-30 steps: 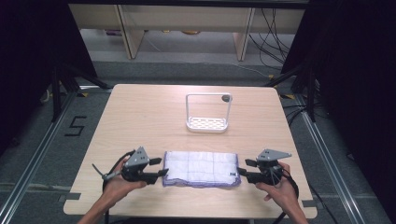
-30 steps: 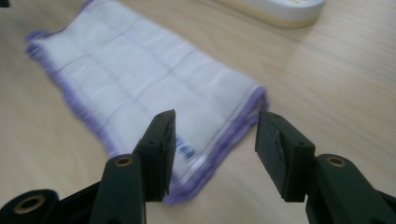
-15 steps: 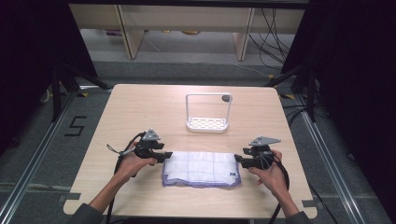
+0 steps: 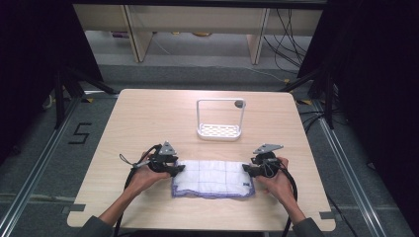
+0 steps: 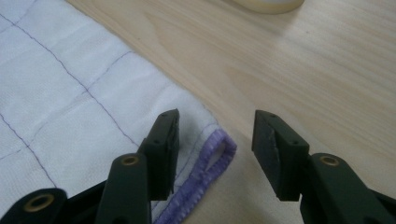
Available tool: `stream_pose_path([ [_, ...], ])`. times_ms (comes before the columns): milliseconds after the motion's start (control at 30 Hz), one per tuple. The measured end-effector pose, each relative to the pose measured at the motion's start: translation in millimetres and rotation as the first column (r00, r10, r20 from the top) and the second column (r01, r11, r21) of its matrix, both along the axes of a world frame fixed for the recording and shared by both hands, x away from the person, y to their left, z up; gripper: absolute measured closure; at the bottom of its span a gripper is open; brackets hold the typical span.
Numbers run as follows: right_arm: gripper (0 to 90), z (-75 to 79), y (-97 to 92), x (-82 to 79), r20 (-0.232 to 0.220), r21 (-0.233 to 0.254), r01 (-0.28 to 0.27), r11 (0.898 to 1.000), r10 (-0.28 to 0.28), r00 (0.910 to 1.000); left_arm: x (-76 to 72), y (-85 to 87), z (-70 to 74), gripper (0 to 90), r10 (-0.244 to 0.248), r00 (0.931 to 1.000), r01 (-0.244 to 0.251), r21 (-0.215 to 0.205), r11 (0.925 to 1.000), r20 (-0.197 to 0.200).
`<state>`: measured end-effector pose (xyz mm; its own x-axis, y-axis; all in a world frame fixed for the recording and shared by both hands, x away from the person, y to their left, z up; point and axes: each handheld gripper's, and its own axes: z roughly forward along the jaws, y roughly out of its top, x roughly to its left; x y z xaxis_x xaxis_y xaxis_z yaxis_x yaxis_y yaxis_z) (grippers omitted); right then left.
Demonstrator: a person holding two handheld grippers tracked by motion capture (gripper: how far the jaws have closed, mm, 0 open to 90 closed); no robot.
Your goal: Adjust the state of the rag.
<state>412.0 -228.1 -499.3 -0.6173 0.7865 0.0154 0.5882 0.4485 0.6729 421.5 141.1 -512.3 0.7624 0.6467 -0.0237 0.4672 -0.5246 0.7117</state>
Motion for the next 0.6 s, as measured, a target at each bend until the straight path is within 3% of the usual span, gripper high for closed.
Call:
stream_pose_path([
  [67,54.6,0.9,1.1,-1.4,-0.043,-0.013,0.023,1.0,-0.023,0.9988,-1.6,0.2,-0.1,60.3,0.003,1.0,-0.003,-0.01,1.0,-0.009],
  [200,66.2,-2.4,-0.4,1.3,-0.028,-0.009,-0.015,1.0,0.015,0.9995,-7.8,-2.7,0.3,71.8,-0.013,0.9999,0.013,0.005,0.9999,0.009],
  [300,75.0,-1.4,1.5,1.4,-0.065,0.015,-0.009,1.0,0.01,0.9978,-15.9,-2.3,-1.0,77.6,-0.009,0.9995,0.009,0.002,1.0,0.031],
  [400,81.9,-1.6,1.7,5.1,-0.065,0.027,-0.024,0.999,0.025,0.9976,-25.6,2.1,-0.8,79.9,-0.026,0.9994,0.026,-0.009,0.9996,0.02],
  [467,83.3,-3.4,3.5,9.5,-0.038,0.031,-0.037,0.999,0.038,0.9986,-34.1,6.0,-2.0,80.6,-0.033,0.9991,0.034,-0.021,0.9992,0.025],
  [533,84.1,0.3,7.0,13.0,-0.07,0.016,-0.048,0.999,0.049,0.9963,-43.1,8.8,-2.6,80.8,-0.036,0.9989,0.037,-0.028,0.9989,0.029],
  [600,84.5,1.3,13.5,20.7,-0.055,0.005,-0.059,0.998,0.059,0.9968,-52.3,9.7,-2.0,80.9,-0.041,0.9987,0.042,-0.037,0.9984,0.029],
])
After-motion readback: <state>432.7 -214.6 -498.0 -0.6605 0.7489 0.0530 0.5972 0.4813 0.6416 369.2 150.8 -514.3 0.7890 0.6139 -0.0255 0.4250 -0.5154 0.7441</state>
